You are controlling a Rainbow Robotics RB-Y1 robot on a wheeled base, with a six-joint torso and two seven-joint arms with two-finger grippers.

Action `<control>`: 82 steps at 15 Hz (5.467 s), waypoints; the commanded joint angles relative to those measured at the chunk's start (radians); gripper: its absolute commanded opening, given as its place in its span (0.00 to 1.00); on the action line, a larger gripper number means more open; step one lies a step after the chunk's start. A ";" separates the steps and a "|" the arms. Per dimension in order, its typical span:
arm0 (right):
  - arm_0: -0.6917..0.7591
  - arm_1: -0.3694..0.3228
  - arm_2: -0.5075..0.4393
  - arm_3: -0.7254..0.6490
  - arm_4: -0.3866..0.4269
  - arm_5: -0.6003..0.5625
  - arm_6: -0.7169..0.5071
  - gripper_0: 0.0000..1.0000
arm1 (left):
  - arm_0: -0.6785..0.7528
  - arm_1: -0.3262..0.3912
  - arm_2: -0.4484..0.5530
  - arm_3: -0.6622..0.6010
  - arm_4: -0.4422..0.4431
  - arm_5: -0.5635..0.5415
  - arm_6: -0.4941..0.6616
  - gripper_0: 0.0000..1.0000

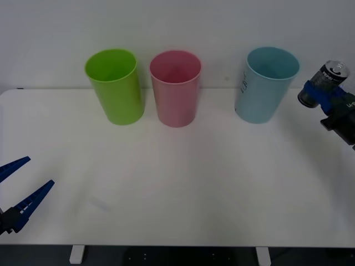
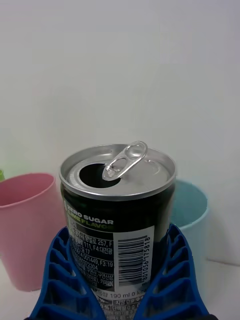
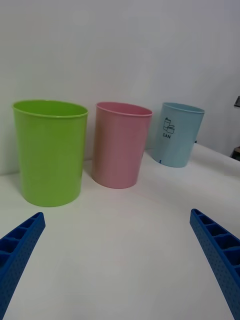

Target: Grasp the object on the table and drop it into the matching bin: aluminum can to the light blue bin, PET bottle to the pink bin.

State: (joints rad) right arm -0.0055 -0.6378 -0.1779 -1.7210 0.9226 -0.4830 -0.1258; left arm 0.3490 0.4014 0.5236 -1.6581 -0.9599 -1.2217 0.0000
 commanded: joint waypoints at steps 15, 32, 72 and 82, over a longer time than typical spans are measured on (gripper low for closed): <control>-0.490 0.004 0.093 0.486 0.137 -0.022 -0.043 0.00 | 0.000 0.000 0.000 0.000 0.000 0.000 0.000 1.00; -0.714 0.121 0.080 0.747 0.288 -0.019 -0.003 0.67 | 0.000 0.000 0.000 0.000 0.000 0.000 0.000 1.00; 0.124 0.109 -0.160 0.121 0.179 -0.275 0.290 1.00 | 0.000 0.000 0.000 0.000 0.000 0.000 0.000 1.00; 0.314 0.118 -0.262 0.072 0.117 -0.499 0.275 1.00 | 0.000 0.000 0.000 0.000 0.000 0.000 0.000 1.00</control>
State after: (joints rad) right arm 0.2928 -0.5201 -0.4402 -1.6401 1.0490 -0.9819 0.1502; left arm 0.3491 0.4014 0.5236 -1.6581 -0.9599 -1.2217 0.0000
